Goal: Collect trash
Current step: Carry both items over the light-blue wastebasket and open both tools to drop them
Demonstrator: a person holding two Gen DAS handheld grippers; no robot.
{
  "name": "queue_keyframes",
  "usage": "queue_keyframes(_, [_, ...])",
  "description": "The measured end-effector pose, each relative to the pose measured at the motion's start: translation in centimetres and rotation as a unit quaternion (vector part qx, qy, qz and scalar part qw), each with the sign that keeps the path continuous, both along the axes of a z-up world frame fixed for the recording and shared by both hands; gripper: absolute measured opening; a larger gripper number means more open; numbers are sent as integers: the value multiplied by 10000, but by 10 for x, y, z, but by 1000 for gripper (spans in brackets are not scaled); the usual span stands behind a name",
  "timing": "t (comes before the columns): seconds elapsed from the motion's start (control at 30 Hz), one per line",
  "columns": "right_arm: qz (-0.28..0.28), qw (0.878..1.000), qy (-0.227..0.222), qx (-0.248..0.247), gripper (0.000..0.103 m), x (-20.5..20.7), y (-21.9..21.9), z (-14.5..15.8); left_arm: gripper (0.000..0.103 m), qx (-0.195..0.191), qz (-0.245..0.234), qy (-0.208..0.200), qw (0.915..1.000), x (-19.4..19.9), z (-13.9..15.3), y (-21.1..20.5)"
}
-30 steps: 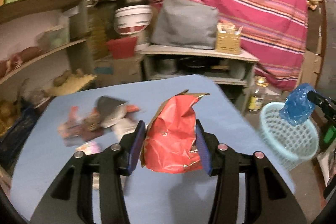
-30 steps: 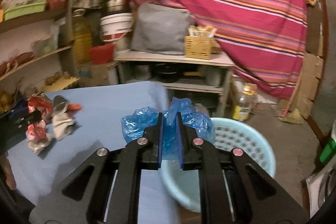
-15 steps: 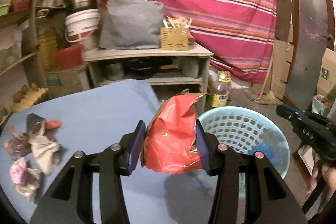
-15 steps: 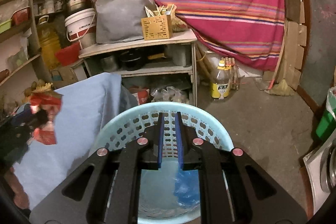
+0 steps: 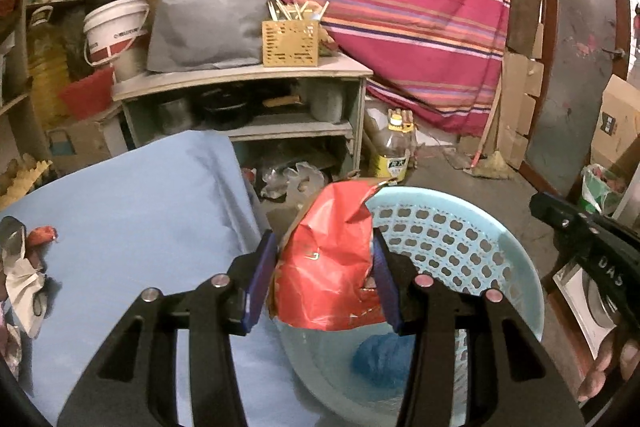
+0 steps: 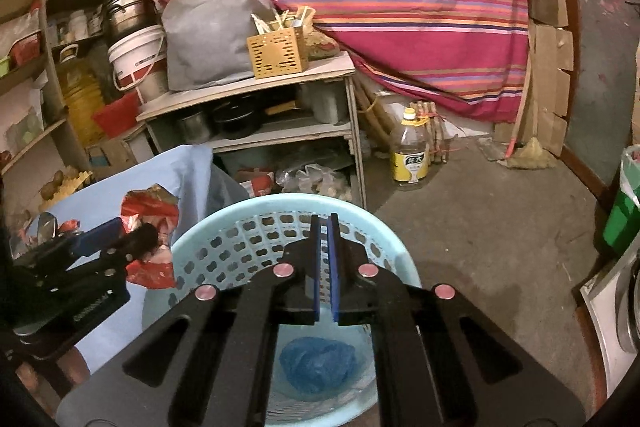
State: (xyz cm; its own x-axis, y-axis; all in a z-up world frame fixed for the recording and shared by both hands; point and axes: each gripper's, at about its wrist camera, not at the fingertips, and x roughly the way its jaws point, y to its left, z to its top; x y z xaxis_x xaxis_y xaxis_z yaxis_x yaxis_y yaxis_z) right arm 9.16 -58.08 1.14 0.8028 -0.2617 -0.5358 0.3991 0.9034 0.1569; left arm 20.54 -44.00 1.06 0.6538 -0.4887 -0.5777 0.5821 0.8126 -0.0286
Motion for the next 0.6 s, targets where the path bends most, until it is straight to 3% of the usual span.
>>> queue_keyframes(0.03, [-21,10000,11,0,9,-1,-1,0,47,20,-15,42,10000,1,-2,-3])
queue_keyframes(0.1, [-61,10000,57,19,25,-1,-3,-4,51,91,-63,104,9999,4,-4,-6])
queue_keyframes(0.2, [-78,9999,99,99,27,1,-5,-8,67,178,-75,132,9997,8,-7,-11])
queue_keyframes(0.33, [-93,9997,187,122,28,4,-6,-11,67,279,-65,171,9994,10,-10,-10])
queue_keyframes(0.47, [-139,9997,196,101,48,6,-5,-11,76,176,23,240,9996,12,-9,6])
queue_keyframes(0.6, [-100,9999,98,102,76,8,4,-7,83,174,148,108,9997,10,-2,28])
